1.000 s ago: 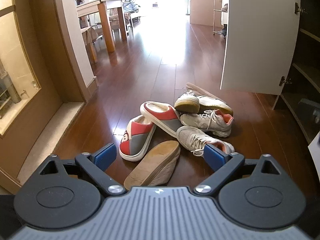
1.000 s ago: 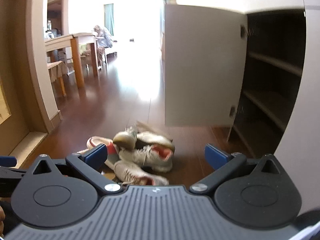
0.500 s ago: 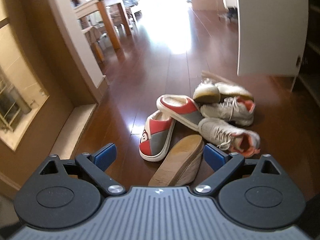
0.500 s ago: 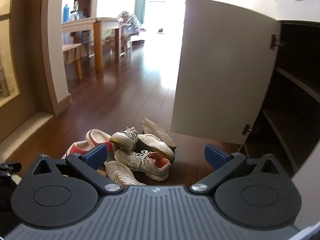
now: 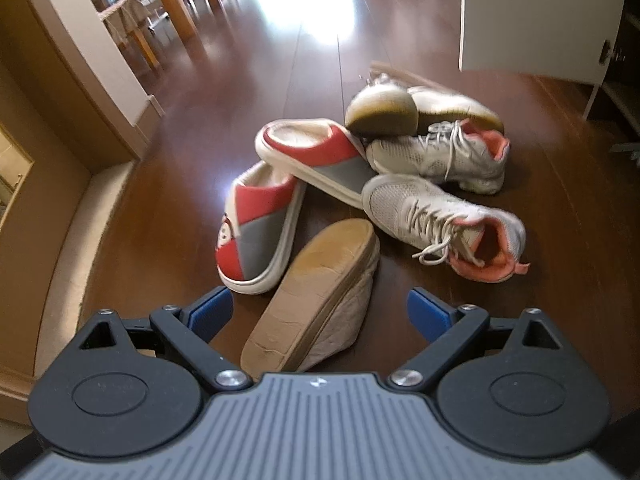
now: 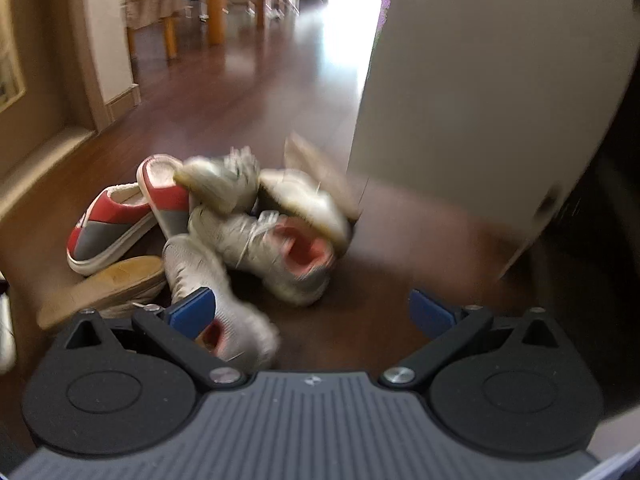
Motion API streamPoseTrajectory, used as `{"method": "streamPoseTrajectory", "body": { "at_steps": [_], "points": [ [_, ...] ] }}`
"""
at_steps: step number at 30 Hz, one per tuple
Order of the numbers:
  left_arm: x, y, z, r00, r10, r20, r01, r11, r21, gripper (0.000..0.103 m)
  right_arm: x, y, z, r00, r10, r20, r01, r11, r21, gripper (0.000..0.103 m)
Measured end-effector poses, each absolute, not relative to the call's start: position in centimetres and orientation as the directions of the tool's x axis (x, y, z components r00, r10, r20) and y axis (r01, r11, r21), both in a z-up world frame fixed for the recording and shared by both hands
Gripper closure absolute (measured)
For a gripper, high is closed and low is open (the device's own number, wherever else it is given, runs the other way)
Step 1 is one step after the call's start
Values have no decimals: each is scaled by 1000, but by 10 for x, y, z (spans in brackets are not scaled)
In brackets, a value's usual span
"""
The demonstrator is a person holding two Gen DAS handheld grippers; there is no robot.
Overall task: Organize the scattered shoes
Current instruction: 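Grasp the pink-lined white sneaker by its heel with the right tool, then carry the sneaker toward the cabinet and release it with the right tool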
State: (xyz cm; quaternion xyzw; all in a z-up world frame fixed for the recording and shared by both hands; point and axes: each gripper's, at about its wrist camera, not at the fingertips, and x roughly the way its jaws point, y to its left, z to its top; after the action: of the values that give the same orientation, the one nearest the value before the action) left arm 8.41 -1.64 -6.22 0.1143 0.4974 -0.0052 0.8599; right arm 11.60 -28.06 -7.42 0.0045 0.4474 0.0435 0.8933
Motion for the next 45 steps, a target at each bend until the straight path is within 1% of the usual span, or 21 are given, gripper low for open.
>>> {"method": "streamPoseTrajectory", "body": {
  "at_steps": [2, 4, 5, 7, 9, 10, 12, 17, 19, 21, 23, 25, 27, 29, 32, 33, 35, 37, 41, 43, 45],
  "points": [
    [90, -14, -76, 487, 97, -868, 121, 977, 177, 7, 117, -282, -114, 543, 117, -832, -22, 992, 125, 1],
    [94, -12, -88, 474, 87, -876, 119, 980, 162, 7, 113, -275, -148, 510, 117, -852, 4, 990, 138, 3],
    [95, -11, -93, 469, 84, -879, 120, 980, 158, 7, 112, -271, -162, 503, 116, -857, 10, 990, 140, 7],
    [97, -12, -101, 460, 81, -884, 132, 979, 158, 7, 107, -258, -191, 494, 108, -863, 17, 991, 133, 11],
    [98, -13, -110, 449, 77, -890, 149, 976, 160, 7, 106, -248, -203, 507, 96, -857, 9, 993, 116, 25],
    [98, -14, -116, 443, 75, -893, 163, 973, 163, 7, 105, -241, -210, 517, 86, -851, 1, 995, 101, 28],
    [97, -16, -122, 437, 77, -896, 175, 970, 169, 7, 103, -224, -223, 547, 56, -836, -11, 998, 59, 29],
    [95, -15, -134, 418, 77, -905, 185, 968, 169, 7, 101, -196, -239, 597, 18, -802, 3, 1000, 25, 30],
    [97, -15, -138, 408, 79, -909, 186, 968, 168, 7, 101, -185, -245, 617, -23, -787, 23, 1000, -11, 37],
    [99, -16, -143, 396, 88, -914, 187, 967, 174, 7, 103, -180, -248, 624, -56, -779, 58, 998, -26, 56],
    [98, -16, -144, 390, 91, -916, 189, 966, 177, 7, 107, -180, -253, 624, -81, -777, 127, 992, -1, 62],
    [98, -18, -144, 388, 94, -917, 192, 965, 180, 7, 110, -182, -256, 638, -129, -760, 188, 982, -8, 67],
    [97, -20, -141, 393, 96, -914, 195, 963, 185, 7, 114, -185, -255, 641, -156, -752, 211, 977, -23, 74],
    [96, -23, -138, 400, 97, -912, 198, 962, 189, 7, 117, -194, -253, 636, -134, -760, 209, 978, 3, 79],
    [96, -26, -134, 418, 95, -903, 199, 961, 193, 7, 118, -224, -240, 637, -86, -766, 195, 979, 52, 81],
    [96, -27, -133, 424, 94, -901, 200, 960, 194, 7, 118, -245, -230, 648, -48, -760, 169, 982, 82, 81],
    [95, -31, -131, 430, 89, -898, 207, 959, 194, 7, 116, -266, -218, 660, -12, -751, 107, 991, 78, 81],
    [92, -35, -131, 430, 81, -899, 222, 956, 193, 7, 114, -295, -198, 657, 42, -752, -68, 998, -3, 81],
    [88, -45, -130, 431, 65, -900, 253, 949, 190, 7, 110, -333, -180, 559, 158, -814, -424, 898, -117, 81],
    [86, -50, -129, 431, 57, -901, 268, 945, 189, 7, 114, -347, -180, 500, 174, -849, -500, 858, -119, 81],
    [83, -55, -129, 431, 49, -901, 283, 941, 187, 7, 121, -352, -186, 465, 106, -879, -512, 842, -169, 81]
  ]
}}
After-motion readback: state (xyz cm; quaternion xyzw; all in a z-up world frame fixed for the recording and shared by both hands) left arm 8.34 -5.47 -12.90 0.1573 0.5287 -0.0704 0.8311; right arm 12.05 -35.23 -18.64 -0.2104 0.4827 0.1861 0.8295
